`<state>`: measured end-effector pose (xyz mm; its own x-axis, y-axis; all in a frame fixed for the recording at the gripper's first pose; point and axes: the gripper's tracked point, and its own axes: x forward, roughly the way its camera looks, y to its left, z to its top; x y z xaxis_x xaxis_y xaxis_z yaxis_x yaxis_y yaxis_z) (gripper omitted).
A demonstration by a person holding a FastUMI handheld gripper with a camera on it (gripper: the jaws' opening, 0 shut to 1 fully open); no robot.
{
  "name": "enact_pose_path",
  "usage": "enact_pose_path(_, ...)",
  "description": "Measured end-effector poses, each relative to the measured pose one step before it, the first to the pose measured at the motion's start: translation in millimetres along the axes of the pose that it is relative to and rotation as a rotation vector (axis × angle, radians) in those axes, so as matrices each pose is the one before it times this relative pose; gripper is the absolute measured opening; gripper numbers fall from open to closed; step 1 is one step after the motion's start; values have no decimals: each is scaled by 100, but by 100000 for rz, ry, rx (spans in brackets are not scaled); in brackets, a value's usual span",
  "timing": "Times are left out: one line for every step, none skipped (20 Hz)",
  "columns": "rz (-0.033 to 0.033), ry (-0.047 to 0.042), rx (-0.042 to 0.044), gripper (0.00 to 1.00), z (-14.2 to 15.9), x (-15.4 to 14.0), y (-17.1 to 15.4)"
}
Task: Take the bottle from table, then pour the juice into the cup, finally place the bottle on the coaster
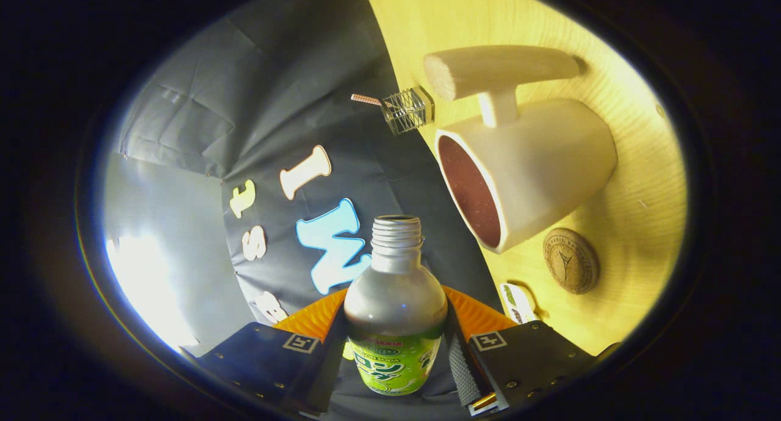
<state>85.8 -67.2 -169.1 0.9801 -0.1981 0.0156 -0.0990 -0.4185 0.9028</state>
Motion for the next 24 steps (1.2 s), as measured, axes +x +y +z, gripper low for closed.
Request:
enact_pose_path(-222, 712, -3121, 76, -120, 178, 481)
enact_pose_path(-375, 859, -3414, 76, -7, 97, 65)
enact_pose_path(-373, 557, -3568, 76, -66, 94, 83)
enact_pose_path(-228, -246, -3134, 76, 198, 74, 21)
enact_pose_path(119, -461, -2094, 76, 285, 167, 324)
enact_pose_path(173, -27, -656, 76, 248, 194, 274)
enact_pose_path(166, -103, -416, 76, 78, 225, 216)
enact_pose_path(-178, 321, -1125, 76, -26, 186, -44)
enact_pose_path(-725, 639, -2442, 76, -314, 260, -148)
enact_pose_path(-579, 624, -4326, 76, -180, 85, -53)
enact_pose_path(-1053, 494, -5142, 76, -74, 18, -129)
enact_pose_path(-736, 200, -4507, 76, 44, 95, -180)
enact_pose_path(-297, 666, -3341, 76, 27, 32, 115)
enact_pose_path(12, 1039, -2649, 75, -141, 153, 89)
enact_pose_path(-84, 979, -4086, 76, -217, 231, 378)
enact_pose_path(-1001, 1228, -6525, 76, -228, 102, 18)
enact_pose_path(-1460, 903, -8204, 76, -218, -18, -51)
enact_pose_path(-1503, 471, -8621, 76, 142, -94, 67)
enact_pose_path(-793, -56, -8128, 76, 381, -151, 276)
enact_pose_path(-108, -244, -7668, 76, 334, -125, 448)
enact_pose_path(-631, -288, -7950, 76, 505, 142, 385)
enact_pose_path(-1288, 173, -8885, 76, 393, 156, 201)
enact_pose_path(-2291, 206, -9284, 76, 163, 95, -73)
enact_pose_path(-2381, 2, -8748, 76, 307, 131, -242)
